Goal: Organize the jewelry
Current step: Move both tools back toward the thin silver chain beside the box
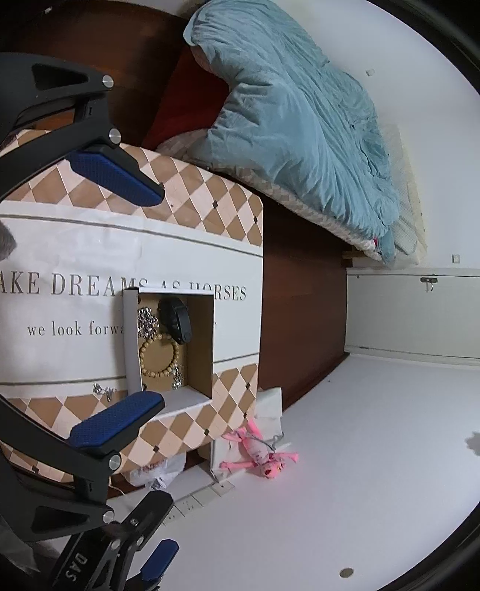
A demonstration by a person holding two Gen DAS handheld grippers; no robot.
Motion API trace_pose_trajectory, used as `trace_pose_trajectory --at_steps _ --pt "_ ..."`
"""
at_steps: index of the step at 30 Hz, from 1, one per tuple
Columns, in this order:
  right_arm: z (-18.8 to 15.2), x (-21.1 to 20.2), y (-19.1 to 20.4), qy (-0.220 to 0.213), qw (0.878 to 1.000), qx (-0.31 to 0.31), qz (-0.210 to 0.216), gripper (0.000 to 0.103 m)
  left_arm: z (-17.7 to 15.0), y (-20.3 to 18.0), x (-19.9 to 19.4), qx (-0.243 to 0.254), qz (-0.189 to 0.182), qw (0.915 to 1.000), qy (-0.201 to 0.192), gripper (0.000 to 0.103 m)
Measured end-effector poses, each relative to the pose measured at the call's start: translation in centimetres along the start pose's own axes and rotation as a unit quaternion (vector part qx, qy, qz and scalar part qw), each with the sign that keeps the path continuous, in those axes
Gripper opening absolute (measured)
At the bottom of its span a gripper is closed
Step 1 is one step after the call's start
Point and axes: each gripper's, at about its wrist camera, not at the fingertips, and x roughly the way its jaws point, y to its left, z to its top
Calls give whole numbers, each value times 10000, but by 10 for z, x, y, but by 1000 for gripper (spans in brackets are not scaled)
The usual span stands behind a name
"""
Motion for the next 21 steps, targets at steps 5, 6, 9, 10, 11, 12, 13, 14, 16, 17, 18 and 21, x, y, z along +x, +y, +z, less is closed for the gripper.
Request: trace_pose_trajectory --at_steps 5,6,9,10,11,12,13,14,16,17,18,21 --pt "-21 36 -22 454 9984 313 133 99 -13 -4 27 82 306 9994 136 102" --pt "-29 48 -30 602 9972 417 130 99 -19 -5 37 94 383 9990 226 102" --pt "-54 90 -53 1135 9903 761 247 98 -38 -8 70 126 560 9967 574 102" --pt "-60 101 -59 1244 9879 873 316 98 -44 -10 78 153 624 9957 666 102" --pt "-68 114 -67 1376 9846 1009 389 96 -52 -11 91 184 698 9940 817 102" --pt "-75 126 -72 1479 9822 1090 391 94 -58 -11 97 193 722 9931 900 102" --pt "-82 137 -76 1572 9799 1155 409 85 -65 -11 107 195 756 9916 1027 102" --pt "-89 149 -79 1666 9776 1210 438 76 -72 -10 116 191 782 9902 1140 102" --pt "-98 164 -83 1743 9748 1289 522 71 -80 -9 127 169 828 9882 1275 102" --pt "-100 171 -83 1738 9749 1276 555 70 -82 -8 130 154 852 9875 1315 102" --pt "-102 176 -81 1717 9758 1233 566 70 -84 -7 134 138 872 9869 1350 102" --pt "-102 185 -67 1562 9818 936 545 68 -87 -2 143 98 931 9853 1427 102"
